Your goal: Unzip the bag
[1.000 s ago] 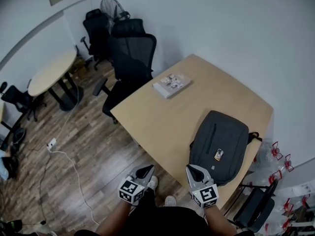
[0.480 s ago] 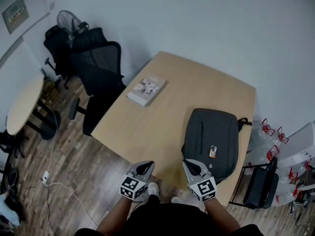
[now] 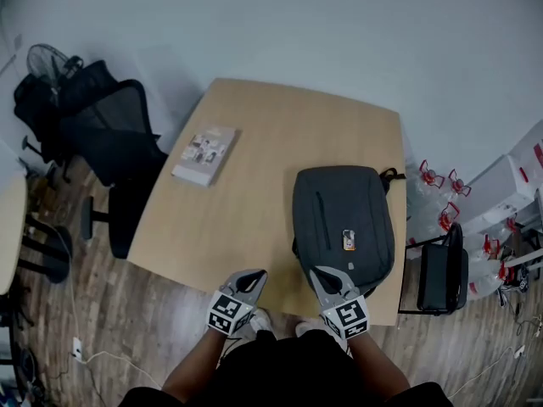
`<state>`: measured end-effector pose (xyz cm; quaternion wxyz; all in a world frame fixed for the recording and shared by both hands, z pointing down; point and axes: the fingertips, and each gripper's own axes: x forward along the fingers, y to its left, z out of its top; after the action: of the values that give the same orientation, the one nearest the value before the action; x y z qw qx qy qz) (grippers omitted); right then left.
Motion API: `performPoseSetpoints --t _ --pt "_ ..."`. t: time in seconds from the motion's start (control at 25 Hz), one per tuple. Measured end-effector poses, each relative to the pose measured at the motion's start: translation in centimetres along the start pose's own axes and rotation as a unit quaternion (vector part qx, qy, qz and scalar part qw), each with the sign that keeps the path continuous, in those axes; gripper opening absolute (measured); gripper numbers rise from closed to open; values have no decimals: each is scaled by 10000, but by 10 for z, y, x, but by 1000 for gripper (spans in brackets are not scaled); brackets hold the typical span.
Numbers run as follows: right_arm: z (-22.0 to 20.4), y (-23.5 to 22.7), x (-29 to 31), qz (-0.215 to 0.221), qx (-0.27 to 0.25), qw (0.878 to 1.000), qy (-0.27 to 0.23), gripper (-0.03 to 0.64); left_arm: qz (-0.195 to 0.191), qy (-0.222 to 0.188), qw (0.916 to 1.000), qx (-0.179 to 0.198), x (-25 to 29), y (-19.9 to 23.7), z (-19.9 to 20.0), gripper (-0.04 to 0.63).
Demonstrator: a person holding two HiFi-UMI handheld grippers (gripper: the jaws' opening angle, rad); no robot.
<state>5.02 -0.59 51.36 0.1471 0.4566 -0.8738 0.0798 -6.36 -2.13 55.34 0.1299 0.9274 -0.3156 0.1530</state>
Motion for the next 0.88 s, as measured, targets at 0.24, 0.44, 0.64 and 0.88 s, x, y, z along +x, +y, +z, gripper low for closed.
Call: performPoseSetpoints --t 0.24,0.44,0.64,0.88 --pt "-17 -3 -6 -416 198 9988 166 3 -587 332 9970 376 28 -13 -14 18" --pt "-30 -13 -5 -542 330 9973 358 3 -666 645 9933 687 52 -20 -23 20" --pt "-40 -20 1 -487 440 9969 445 3 -647 941 9915 628 73 -20 -35 20" --pt "-51 -27 5 -367 505 9964 572 3 -627 1081 9900 657 91 -20 -44 77"
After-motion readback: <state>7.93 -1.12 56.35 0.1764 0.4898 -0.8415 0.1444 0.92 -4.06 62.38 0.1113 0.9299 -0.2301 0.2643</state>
